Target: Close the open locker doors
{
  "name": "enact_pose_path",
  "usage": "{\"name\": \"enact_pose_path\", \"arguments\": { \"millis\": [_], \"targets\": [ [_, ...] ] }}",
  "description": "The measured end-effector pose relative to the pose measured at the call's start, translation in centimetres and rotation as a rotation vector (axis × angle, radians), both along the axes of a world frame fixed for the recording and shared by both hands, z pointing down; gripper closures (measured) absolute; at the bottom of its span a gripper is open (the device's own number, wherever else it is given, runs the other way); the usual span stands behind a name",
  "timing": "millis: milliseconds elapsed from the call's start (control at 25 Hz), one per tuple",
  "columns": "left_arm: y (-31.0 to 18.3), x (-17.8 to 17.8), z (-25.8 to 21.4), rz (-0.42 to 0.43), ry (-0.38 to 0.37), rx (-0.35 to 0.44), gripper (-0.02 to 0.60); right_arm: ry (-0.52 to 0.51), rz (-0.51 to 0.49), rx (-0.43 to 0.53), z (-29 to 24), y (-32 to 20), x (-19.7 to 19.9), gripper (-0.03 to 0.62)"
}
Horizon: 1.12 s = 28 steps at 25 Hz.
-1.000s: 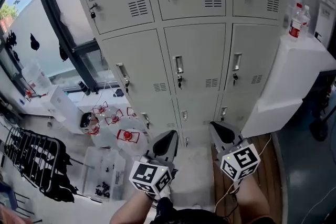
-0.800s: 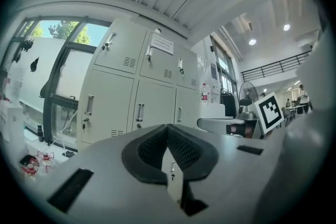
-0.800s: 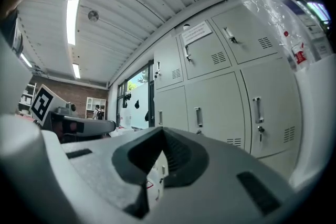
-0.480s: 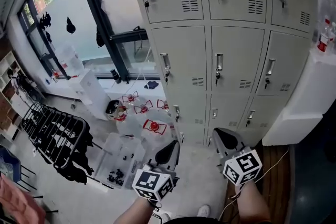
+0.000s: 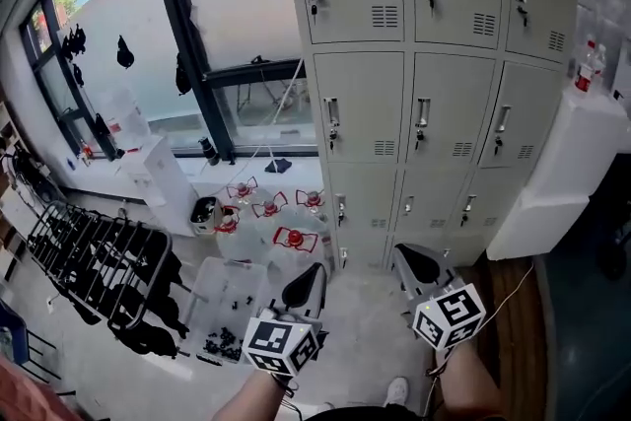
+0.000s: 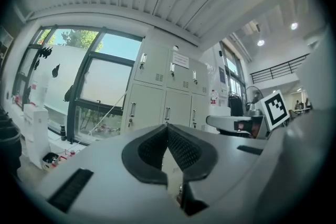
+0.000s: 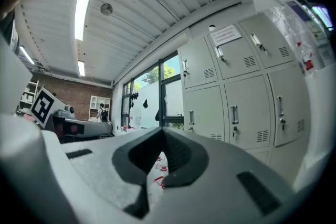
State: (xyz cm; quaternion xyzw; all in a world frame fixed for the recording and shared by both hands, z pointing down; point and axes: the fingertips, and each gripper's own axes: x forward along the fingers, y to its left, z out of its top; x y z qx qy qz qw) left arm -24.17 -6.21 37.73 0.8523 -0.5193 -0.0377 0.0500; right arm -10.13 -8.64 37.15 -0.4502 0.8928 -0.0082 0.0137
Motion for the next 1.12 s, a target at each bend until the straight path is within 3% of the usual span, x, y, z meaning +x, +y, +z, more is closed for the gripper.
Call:
{"name": "enact_pose_path", "arguments": {
  "millis": [240, 560, 1120],
  "targets": [
    [2.3, -0.5, 1.2, 0.127, 0.020, -0.017, 0.578, 0.021, 0.147, -0.005, 0.7, 4.8, 0.3, 0.592],
    [5.9, 4.1, 0.8, 0.268, 0.018, -0.015, 0.578, 0.040, 0.288, -0.004, 0.1, 10.2, 5.0, 0.592],
    [10.9, 14.7, 0.0, 0.210, -0.010, 0.002, 0.578, 0.024, 0.200, 0.006, -0.3, 13.8, 14.2, 0.593]
  ]
}}
